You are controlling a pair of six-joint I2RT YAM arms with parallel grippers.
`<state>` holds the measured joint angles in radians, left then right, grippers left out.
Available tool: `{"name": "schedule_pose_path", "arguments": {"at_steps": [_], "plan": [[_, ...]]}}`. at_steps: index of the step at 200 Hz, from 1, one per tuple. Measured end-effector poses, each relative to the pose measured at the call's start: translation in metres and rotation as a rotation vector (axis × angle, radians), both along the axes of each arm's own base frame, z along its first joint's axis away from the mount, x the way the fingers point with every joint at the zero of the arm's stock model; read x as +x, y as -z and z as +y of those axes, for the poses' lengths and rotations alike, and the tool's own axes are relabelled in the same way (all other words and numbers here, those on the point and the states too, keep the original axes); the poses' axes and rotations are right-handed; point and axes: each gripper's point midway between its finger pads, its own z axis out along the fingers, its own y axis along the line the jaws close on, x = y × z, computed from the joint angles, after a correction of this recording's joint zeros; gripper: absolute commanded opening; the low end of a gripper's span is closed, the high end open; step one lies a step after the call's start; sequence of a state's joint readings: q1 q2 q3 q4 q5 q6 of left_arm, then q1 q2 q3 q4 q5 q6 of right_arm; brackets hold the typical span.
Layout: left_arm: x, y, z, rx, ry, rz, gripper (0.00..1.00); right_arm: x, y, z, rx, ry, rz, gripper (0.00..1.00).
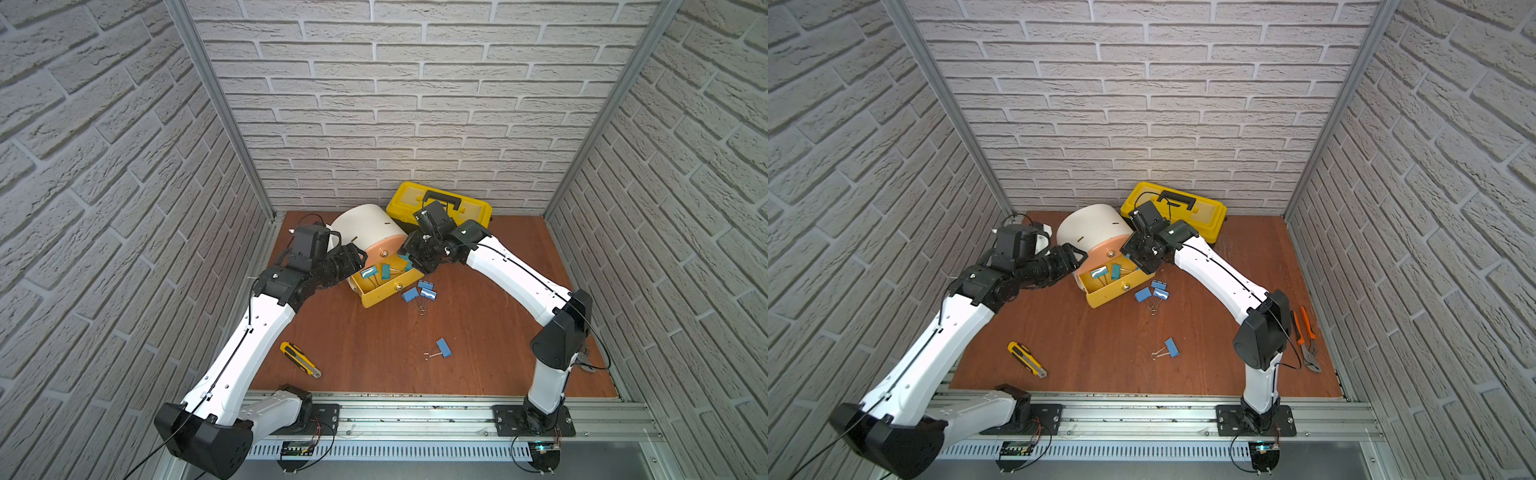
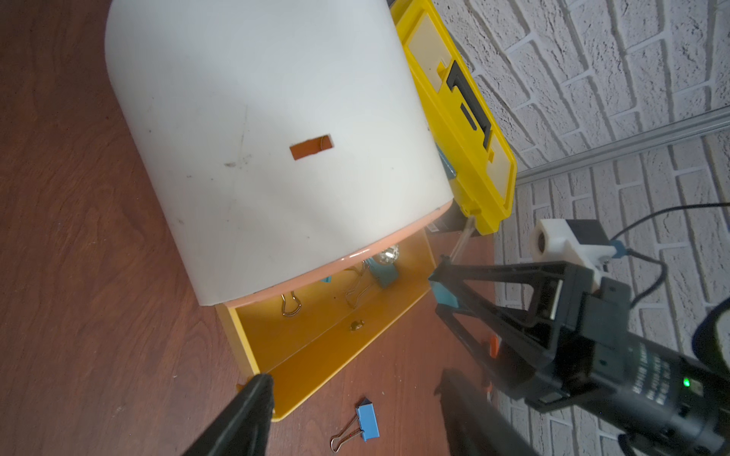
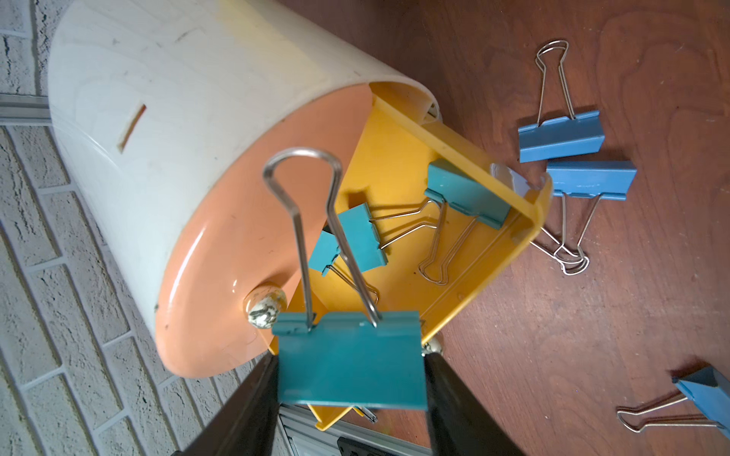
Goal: Put the binder clips in the drawer according to color
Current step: Place the binder clip in the drawer.
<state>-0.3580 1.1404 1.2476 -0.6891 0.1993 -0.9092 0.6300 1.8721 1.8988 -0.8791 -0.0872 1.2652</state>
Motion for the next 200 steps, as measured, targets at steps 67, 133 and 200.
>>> {"name": "schedule_pose_path", "arguments": {"at_steps": [67,133,200], "plan": [[-0.006,-0.003,0.006,0.001,-0.012,-0.015,0.71,0.003,0.003,0.004,-0.001,-0.012,0.003,0.65],[-0.010,-0.002,0.007,0.014,-0.015,-0.012,0.71,0.008,-0.012,0.003,-0.031,-0.068,-0.076,0.63],[-0.021,0.006,-0.011,0.067,0.037,-0.001,0.71,-0.004,-0.039,-0.005,-0.041,-0.198,-0.245,0.62]]}}
